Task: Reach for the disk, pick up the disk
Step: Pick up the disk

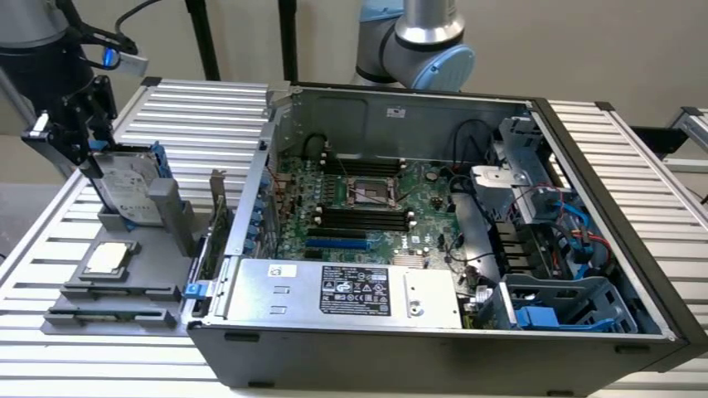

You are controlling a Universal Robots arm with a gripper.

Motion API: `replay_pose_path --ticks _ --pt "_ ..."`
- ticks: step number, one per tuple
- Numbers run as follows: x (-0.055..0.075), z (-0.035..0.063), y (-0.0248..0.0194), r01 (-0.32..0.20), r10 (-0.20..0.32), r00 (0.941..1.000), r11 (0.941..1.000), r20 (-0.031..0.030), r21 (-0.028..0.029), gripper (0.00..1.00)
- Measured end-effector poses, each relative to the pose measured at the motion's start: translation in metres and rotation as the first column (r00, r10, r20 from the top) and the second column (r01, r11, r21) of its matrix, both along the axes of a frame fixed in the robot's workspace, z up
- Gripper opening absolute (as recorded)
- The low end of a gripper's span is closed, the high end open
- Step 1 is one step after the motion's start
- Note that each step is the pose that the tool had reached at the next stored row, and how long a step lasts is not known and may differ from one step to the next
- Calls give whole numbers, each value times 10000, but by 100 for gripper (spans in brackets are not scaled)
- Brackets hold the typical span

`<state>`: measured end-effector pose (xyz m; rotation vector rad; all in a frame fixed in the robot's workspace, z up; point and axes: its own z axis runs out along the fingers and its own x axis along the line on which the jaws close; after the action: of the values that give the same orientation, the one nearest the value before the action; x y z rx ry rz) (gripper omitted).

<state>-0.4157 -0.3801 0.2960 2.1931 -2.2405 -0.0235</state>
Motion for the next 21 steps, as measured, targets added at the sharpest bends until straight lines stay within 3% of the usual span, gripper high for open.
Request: replay_pose_path --ticks 14,16,18,19,21 --pt "-15 -9 1 -101 101 9999 9999 29 10 54" --pt "-15 -9 1 -111 111 9999 9999 29 10 45" --pt "-15 -10 2 -117 117 9999 9999 30 10 45" --pt "-15 -10 2 -118 118 9999 9999 30 10 38" --pt "-15 -11 2 -118 118 9999 9999 30 10 38"
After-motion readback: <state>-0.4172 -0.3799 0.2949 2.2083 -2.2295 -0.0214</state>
